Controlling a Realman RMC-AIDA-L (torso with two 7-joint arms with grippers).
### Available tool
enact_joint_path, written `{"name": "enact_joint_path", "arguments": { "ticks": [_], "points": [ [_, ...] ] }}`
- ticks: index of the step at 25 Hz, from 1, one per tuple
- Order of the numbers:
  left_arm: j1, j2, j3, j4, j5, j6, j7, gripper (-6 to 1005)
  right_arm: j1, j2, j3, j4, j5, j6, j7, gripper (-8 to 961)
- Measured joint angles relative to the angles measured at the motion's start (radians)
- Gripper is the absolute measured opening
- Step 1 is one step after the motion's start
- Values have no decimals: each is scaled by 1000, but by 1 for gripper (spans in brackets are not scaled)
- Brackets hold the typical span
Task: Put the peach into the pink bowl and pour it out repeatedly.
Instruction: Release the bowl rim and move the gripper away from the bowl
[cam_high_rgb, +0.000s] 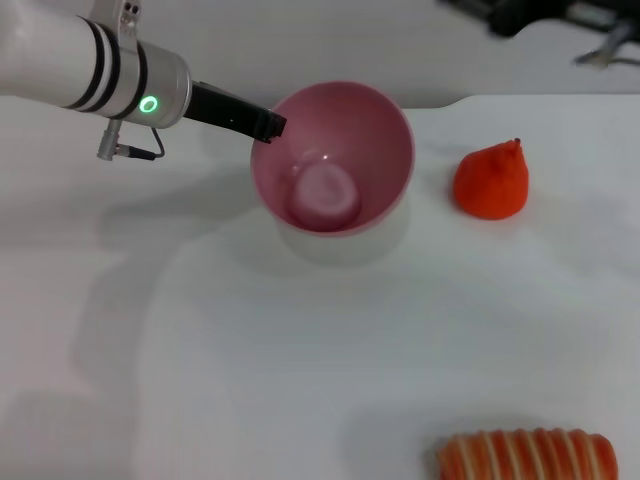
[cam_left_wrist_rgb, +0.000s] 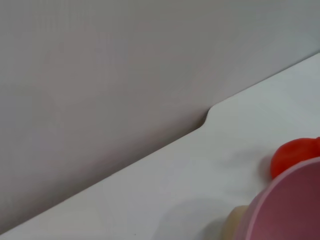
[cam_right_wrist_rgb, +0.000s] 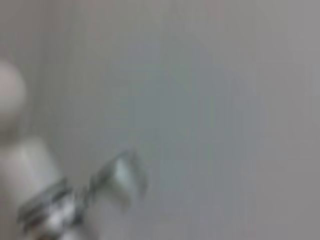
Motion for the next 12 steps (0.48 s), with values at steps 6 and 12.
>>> {"name": "enact_joint_path", "arguments": {
  "ticks": [6, 12],
  "points": [
    [5, -3, 30, -2, -23, -17, 1, 50, -143, -1, 10, 86, 545, -33, -504, 397],
    [7, -2, 52, -10, -37, -27, 2, 58, -153, 0, 5, 296, 913, -144, -850, 397]
  ]
}}
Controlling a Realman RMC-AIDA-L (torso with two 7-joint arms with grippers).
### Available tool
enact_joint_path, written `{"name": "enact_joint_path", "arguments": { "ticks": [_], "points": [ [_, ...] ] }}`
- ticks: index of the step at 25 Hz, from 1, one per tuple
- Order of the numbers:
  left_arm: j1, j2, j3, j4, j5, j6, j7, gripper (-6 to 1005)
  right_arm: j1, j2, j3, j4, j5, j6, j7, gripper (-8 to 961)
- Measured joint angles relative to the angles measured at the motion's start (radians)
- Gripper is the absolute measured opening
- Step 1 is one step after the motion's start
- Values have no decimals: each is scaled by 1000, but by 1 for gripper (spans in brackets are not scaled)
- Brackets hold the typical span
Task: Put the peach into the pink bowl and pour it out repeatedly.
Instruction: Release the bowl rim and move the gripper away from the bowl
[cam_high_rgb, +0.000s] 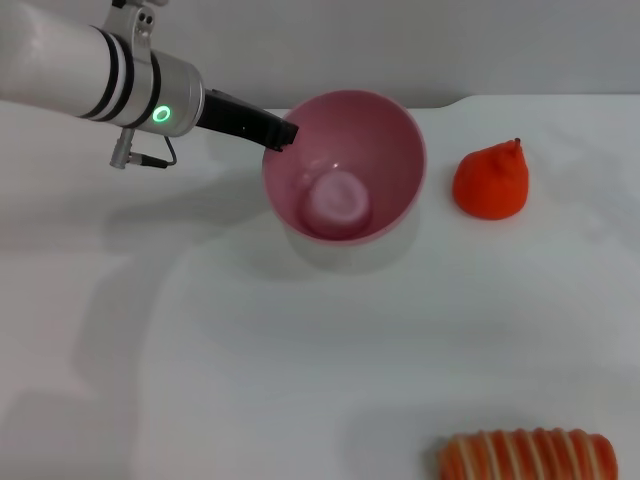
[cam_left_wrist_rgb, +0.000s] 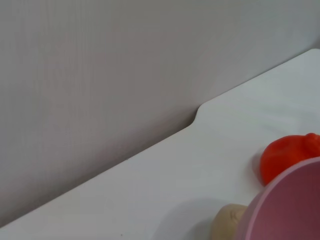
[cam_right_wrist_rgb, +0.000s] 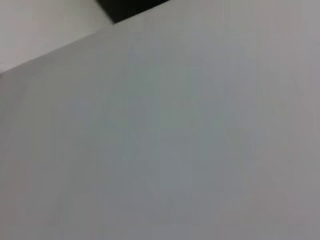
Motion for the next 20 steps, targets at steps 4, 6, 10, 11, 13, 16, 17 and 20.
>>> {"name": "enact_joint_path", "arguments": {
  "ticks": [4, 6, 10, 11, 13, 16, 17, 20],
  "points": [
    [1, 0, 0, -2, 0, -4, -2, 64, 17, -1, 7, 48, 43, -11, -27, 397],
    [2, 0, 0, -2, 0, -5, -4, 67, 29, -1, 9, 63, 51, -11, -29, 397],
    [-4, 0, 1, -15, 5, -2, -4, 73, 50, -2, 10, 73, 55, -5, -32, 397],
    [-4, 0, 1, -15, 5, -2, -4, 75, 55, -2, 13, 75, 56, -4, -33, 397],
    [-6, 1, 1, -19, 7, 4, -6, 78, 60, -3, 19, 81, 57, -4, -35, 397],
    [-5, 1, 1, -19, 7, 5, -6, 82, 63, -2, 22, 84, 58, -4, -36, 397],
    [-3, 3, 1, -19, 7, 13, -7, 83, 63, -2, 22, 85, 58, -4, -36, 397],
    [-1, 5, 2, -13, 7, 57, -8, 88, 57, 0, 22, 88, 59, -6, -36, 397]
  ]
}}
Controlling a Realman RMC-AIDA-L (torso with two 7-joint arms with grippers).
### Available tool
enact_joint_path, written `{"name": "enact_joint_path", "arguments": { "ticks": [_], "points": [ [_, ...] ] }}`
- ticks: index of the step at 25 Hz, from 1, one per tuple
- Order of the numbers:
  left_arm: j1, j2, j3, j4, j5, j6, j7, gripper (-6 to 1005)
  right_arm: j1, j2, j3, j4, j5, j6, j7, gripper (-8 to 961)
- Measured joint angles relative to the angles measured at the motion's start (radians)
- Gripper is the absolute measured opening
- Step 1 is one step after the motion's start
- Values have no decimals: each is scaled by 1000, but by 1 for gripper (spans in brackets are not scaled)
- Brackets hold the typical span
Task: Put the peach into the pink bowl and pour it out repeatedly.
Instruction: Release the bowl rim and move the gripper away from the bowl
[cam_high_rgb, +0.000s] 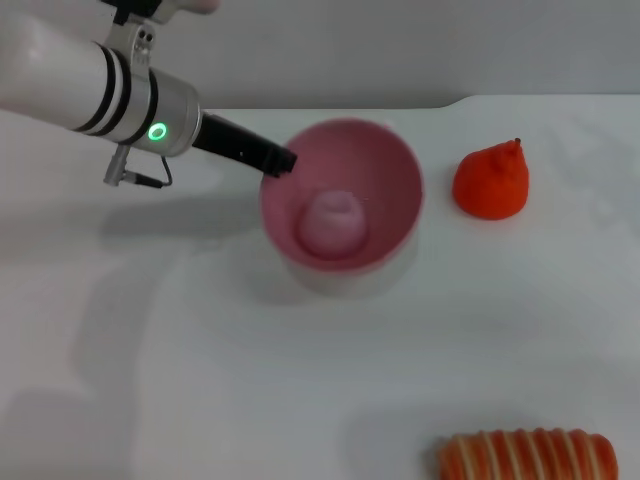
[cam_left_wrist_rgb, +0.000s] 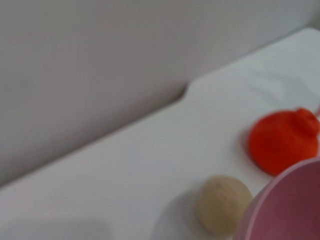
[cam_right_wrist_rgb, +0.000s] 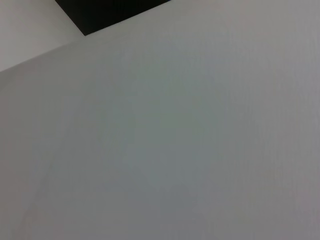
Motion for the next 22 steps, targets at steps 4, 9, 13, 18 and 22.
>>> {"name": "enact_joint_path", "arguments": {
  "ticks": [4, 9, 13, 18, 22],
  "points": [
    [-4, 6, -11, 7, 31, 122, 1, 94, -5, 1, 0, 31, 0, -6, 0, 397],
    [-12, 7, -15, 9, 58, 192, -4, 101, -10, -1, -1, 59, 1, -7, -1, 397],
    [-12, 7, -14, 10, 90, 195, -25, 107, -11, 0, -6, 63, 2, -8, -1, 397],
    [-7, 6, -4, 9, 112, 191, -40, 114, -11, 0, -10, 57, -3, -8, -1, 397],
    [-5, 5, -1, 4, 139, 196, -42, 120, -10, -1, -19, 57, -4, -9, 0, 397]
  ]
}}
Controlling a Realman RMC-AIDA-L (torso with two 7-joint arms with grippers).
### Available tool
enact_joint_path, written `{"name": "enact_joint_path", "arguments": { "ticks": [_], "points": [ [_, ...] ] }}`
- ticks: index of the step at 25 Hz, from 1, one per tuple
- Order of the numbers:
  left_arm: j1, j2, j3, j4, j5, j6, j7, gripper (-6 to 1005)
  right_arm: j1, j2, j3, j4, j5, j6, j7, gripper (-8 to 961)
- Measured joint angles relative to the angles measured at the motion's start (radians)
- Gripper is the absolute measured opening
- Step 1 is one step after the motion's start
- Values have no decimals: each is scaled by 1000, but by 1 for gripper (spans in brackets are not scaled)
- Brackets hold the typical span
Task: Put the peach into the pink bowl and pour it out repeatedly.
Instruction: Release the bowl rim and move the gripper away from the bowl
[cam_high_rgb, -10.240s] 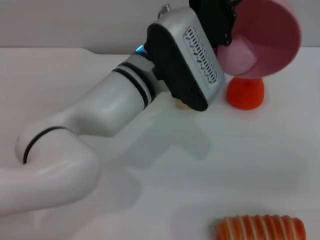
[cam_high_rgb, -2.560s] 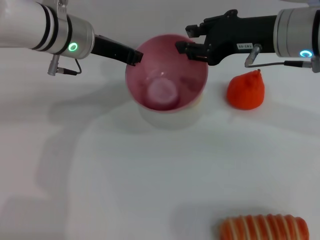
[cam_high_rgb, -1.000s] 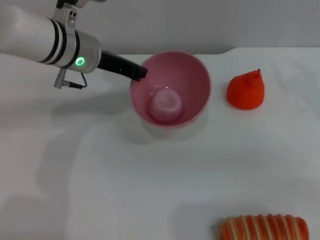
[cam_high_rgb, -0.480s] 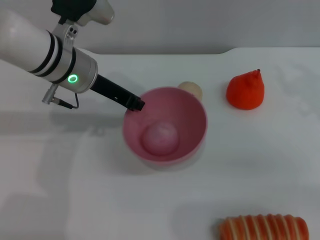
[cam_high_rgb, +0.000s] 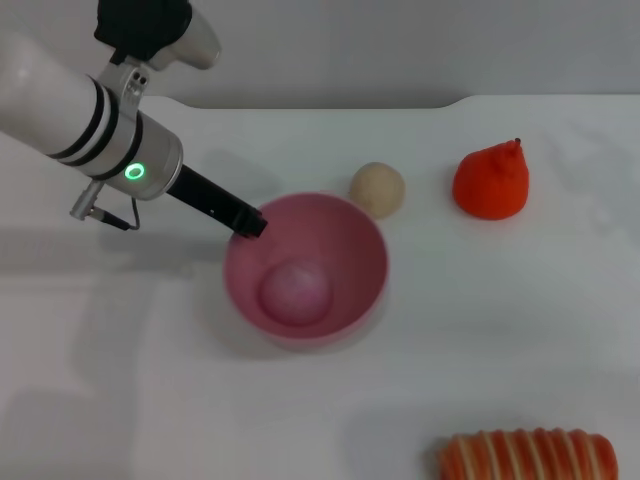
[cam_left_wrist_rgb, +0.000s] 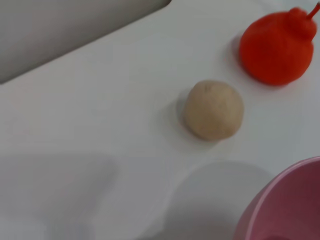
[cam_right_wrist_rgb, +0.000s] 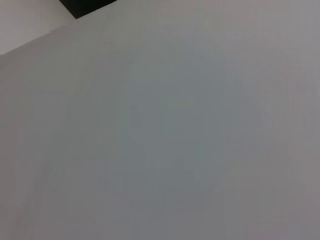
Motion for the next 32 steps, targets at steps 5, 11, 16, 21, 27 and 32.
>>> {"name": "enact_joint_path", "arguments": {
  "ticks": [5, 11, 16, 21, 27, 32],
  "points": [
    [2, 0, 31, -1, 35, 1, -20, 127, 0, -1, -6, -1, -2, -1, 3, 397],
    [2, 0, 41, -3, 50, 3, -27, 136, -2, -1, -6, 1, -3, -1, 6, 397],
    [3, 0, 41, -4, 51, 6, -29, 144, -3, 0, -13, 1, -3, -2, 7, 397],
    [3, -1, 41, -4, 52, 6, -34, 151, -3, 1, -17, -1, -3, -4, 7, 397],
    [3, -2, 42, -4, 52, 6, -38, 160, -3, 1, -17, 0, -3, -13, 8, 397],
    [0, -3, 46, -4, 52, 10, -51, 167, -4, 1, -17, 2, -3, -13, 8, 397]
  ]
}}
